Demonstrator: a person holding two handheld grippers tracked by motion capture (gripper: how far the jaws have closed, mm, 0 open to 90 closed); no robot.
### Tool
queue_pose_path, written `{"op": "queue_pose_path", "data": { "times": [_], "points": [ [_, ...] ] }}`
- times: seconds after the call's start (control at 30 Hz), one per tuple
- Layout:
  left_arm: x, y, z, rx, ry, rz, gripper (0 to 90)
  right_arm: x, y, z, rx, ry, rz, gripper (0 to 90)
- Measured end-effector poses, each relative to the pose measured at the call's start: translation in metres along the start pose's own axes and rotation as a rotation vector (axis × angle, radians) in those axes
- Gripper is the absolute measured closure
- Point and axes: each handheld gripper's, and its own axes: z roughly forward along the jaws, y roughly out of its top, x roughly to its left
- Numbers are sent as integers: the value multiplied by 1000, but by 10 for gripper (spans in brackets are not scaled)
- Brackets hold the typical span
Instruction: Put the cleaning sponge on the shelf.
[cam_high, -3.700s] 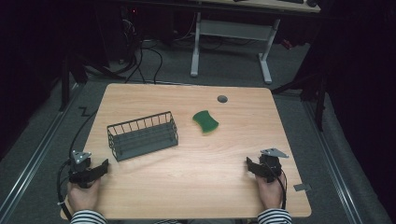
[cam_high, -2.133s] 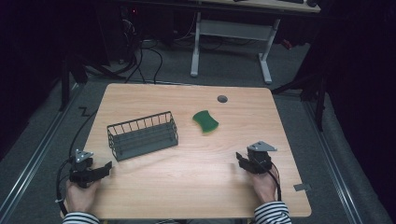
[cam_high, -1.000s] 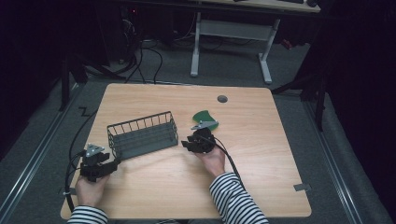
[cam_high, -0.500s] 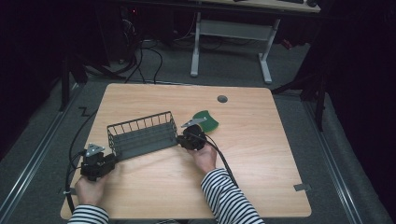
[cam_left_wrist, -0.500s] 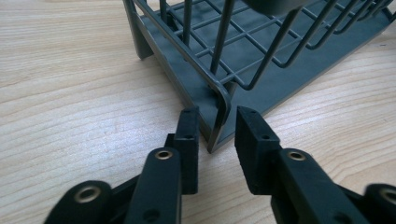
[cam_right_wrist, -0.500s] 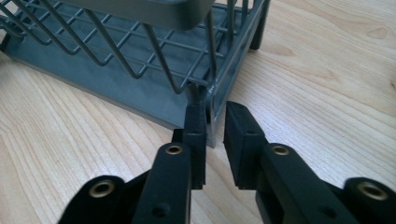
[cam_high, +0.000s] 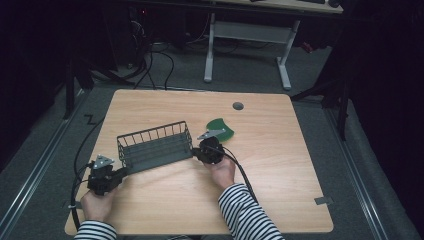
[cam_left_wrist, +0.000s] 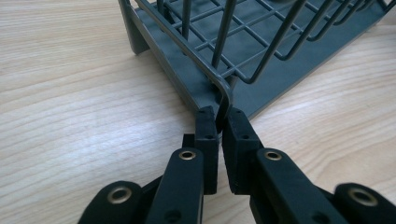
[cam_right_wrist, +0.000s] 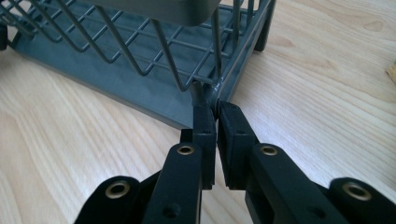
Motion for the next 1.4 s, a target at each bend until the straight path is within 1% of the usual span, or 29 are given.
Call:
{"op": "queue_pose_path", "data": {
  "times": [0.03, 0.13, 0.23, 0.3, 0.4, 0.47, 0.5, 0.53, 0.67, 0.77, 0.8, 0.83, 0.87, 1.03, 1.13, 1.23, 1.27, 1.3, 1.33, 1.4],
  "points": [
    [-1, -1, 0, -1, -10, -1, 851, -1, -2, -3, 2, 0, -20, 866],
    [-7, -2, 0, 1, -30, 16, 852, -4, -5, -7, 1, 2, -24, 866],
    [-13, -2, 1, 2, -39, 29, 853, -7, -11, -13, 1, 6, -8, 865],
    [-16, -3, 0, 2, -44, 35, 853, -7, -17, -18, -3, 5, -10, 865],
    [-21, -6, 0, -6, -62, 33, 852, -7, -22, -24, -4, 9, -5, 865],
    [-25, -8, 0, -9, -73, 34, 850, -6, -31, -31, -13, 11, 6, 864],
    [-28, -8, 0, -10, -76, 36, 850, -6, -31, -31, -13, 11, 6, 864],
    [-30, -8, 0, -9, -82, 39, 849, -6, -36, -37, -10, 1, 1, 865],
    [-37, -9, 1, -7, -97, 49, 848, -8, -42, -43, -15, 2, 19, 864],
    [-43, -8, 2, -2, -105, 57, 848, -7, -48, -50, -15, -17, 8, 864],
    [-44, -8, 2, -1, -108, 61, 848, -8, -52, -53, -21, -12, 18, 863],
    [-48, -9, 3, -1, -121, 64, 847, -8, -55, -56, -20, -12, 22, 863],
    [-48, -9, 3, -1, -121, 64, 845, -9, -57, -58, -24, -14, 19, 864],
    [-57, -9, 6, -6, -146, 68, 842, -10, -67, -67, -32, -20, 25, 863],
    [-62, -8, 7, -2, -156, 78, 842, -11, -73, -73, -33, -27, 27, 863],
    [-67, -7, 9, 1, -171, 87, 839, -13, -80, -81, -39, -33, 43, 863],
    [-69, -7, 9, 2, -175, 92, 839, -13, -80, -81, -39, -33, 43, 863],
    [-71, -6, 10, 6, -179, 99, 839, -14, -84, -85, -42, -42, 45, 863],
    [-75, -6, 11, 9, -188, 110, 840, -15, -86, -87, -44, -43, 47, 863],
    [-77, -6, 11, 10, -194, 114, 839, -15, -88, -89, -44, -47, 50, 863]
  ]
}}
